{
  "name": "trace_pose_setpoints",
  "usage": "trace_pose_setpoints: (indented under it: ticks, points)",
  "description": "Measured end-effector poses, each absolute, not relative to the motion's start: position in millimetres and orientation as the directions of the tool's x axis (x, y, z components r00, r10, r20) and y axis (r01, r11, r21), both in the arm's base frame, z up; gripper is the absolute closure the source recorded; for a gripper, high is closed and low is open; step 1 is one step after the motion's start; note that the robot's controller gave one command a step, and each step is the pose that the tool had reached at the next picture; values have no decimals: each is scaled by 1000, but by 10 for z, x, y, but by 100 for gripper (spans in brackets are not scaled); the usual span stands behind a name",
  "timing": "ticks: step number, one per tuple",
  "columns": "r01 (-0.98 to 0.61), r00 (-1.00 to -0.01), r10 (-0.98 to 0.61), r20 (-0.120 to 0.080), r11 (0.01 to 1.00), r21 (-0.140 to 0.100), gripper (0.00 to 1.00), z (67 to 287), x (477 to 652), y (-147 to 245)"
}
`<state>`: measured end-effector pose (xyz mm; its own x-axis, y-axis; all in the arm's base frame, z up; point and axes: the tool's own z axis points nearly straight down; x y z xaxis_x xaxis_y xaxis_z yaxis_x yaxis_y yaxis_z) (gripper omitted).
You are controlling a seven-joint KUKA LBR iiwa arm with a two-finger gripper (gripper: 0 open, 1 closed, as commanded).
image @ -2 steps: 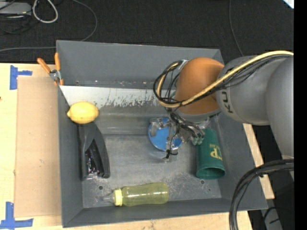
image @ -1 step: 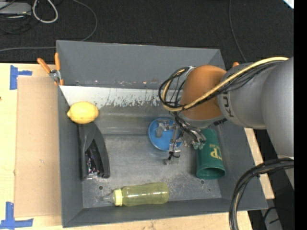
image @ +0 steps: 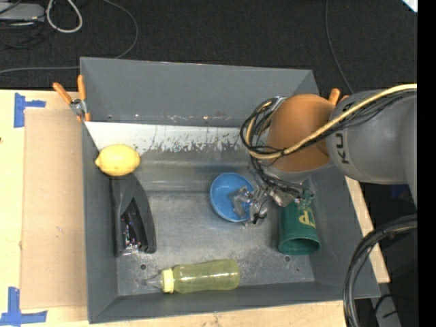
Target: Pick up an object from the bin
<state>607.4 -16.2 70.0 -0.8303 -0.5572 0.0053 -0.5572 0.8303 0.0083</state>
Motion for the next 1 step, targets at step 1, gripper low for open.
trace_pose_setpoints:
  ticks: [1]
  points:
    - [-557, -831, -557, 5, 831, 8, 100, 700, 6074, -162]
